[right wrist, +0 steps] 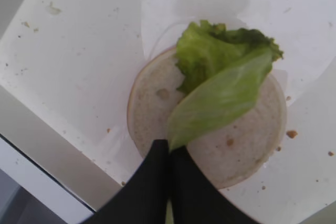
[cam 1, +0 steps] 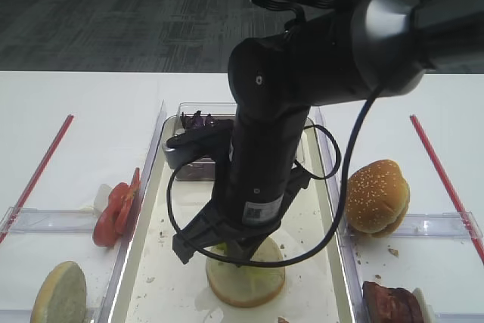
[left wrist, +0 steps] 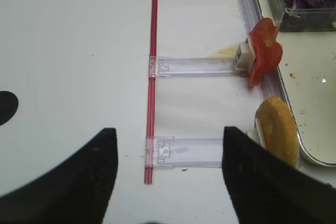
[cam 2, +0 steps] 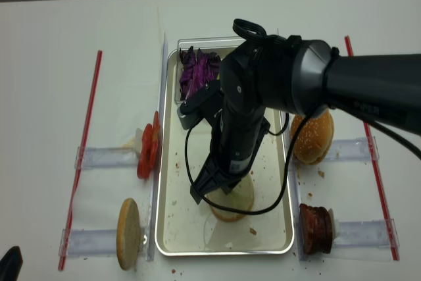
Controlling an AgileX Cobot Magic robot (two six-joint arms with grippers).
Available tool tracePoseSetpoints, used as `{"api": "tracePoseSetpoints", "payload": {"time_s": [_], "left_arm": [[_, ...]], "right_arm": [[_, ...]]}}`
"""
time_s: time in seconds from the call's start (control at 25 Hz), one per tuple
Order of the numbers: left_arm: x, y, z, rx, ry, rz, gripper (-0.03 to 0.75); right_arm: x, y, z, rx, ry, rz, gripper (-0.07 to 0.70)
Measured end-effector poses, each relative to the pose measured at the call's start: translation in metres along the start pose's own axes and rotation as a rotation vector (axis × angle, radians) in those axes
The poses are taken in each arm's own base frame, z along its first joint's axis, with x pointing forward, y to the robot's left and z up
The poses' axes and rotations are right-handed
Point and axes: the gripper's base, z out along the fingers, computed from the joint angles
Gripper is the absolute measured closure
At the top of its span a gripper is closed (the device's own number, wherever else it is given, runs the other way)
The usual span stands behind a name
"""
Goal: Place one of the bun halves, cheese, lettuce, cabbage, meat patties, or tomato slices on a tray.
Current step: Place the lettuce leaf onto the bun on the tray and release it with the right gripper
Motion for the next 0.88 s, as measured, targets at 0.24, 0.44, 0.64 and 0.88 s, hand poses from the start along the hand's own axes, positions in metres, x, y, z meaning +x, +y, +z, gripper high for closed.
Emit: {"api": "tracePoseSetpoints", "payload": {"time_s": [0.24,0.44,0.64,0.88], "left_arm": [[0.000,0.000,0.000,0.000,0.000,0.000,0.303],[0.000,0.000,0.000,0.000,0.000,0.000,0.303],[0.000,0.000,0.000,0.000,0.000,0.000,0.303],[0.000,0.000,0.000,0.000,0.000,0.000,0.303]], "right_arm": [[0.000,-0.001,0.002,0.003,0.003,-0.008,0.616],[0.000,-0.003,0.012,0.006,0.038,-0.004,0.615],[0.000,-0.004,0.016,0.014,0.051,-0.007,0.615],[0.000,-0.004,0.016,0.013,0.056,-0.007,0.554]]}}
